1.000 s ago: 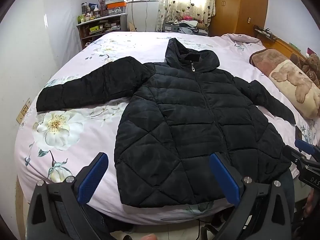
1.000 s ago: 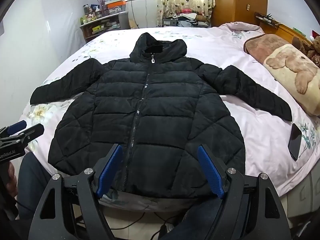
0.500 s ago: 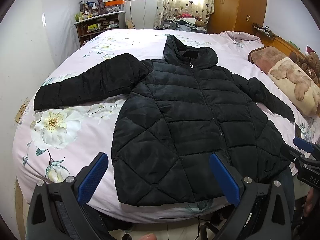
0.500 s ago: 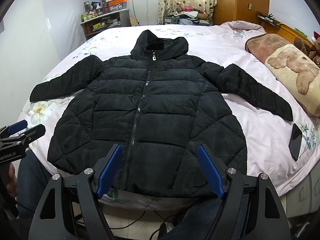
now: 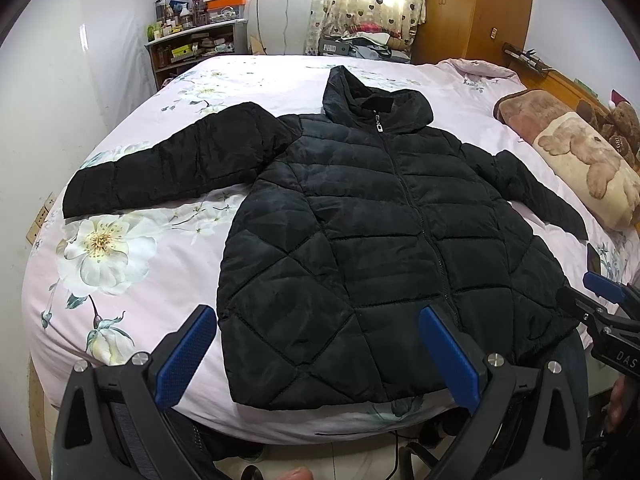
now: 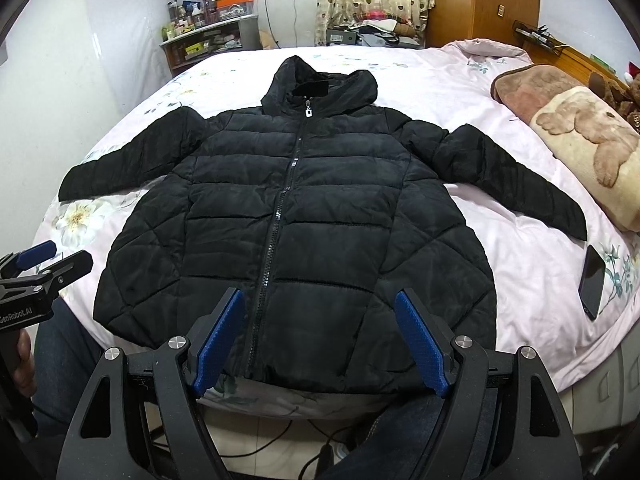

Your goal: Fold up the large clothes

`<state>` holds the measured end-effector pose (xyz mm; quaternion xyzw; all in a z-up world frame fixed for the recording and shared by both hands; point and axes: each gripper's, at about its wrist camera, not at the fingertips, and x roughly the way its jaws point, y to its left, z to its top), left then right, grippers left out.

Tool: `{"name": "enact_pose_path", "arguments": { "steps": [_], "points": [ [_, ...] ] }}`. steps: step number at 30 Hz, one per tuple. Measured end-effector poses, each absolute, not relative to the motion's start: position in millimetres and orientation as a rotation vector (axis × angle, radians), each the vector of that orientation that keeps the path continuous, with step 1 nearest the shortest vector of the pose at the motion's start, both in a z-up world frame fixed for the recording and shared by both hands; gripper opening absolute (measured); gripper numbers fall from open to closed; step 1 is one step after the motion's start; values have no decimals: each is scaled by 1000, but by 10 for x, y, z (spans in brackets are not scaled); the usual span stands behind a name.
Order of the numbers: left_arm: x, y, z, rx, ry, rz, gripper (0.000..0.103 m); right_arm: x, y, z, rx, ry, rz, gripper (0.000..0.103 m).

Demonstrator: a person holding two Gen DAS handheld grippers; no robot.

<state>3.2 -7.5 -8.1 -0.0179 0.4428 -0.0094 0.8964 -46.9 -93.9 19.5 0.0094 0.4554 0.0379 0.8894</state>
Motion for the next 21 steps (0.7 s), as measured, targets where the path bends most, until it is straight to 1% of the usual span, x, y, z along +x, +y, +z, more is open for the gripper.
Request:
{"name": "enact_pose_path", "arguments": {
  "steps": [21],
  "points": [
    [26, -109, -93, -37, 923, -26, 102, -465, -918, 174, 17, 952, 79, 77]
  ]
}}
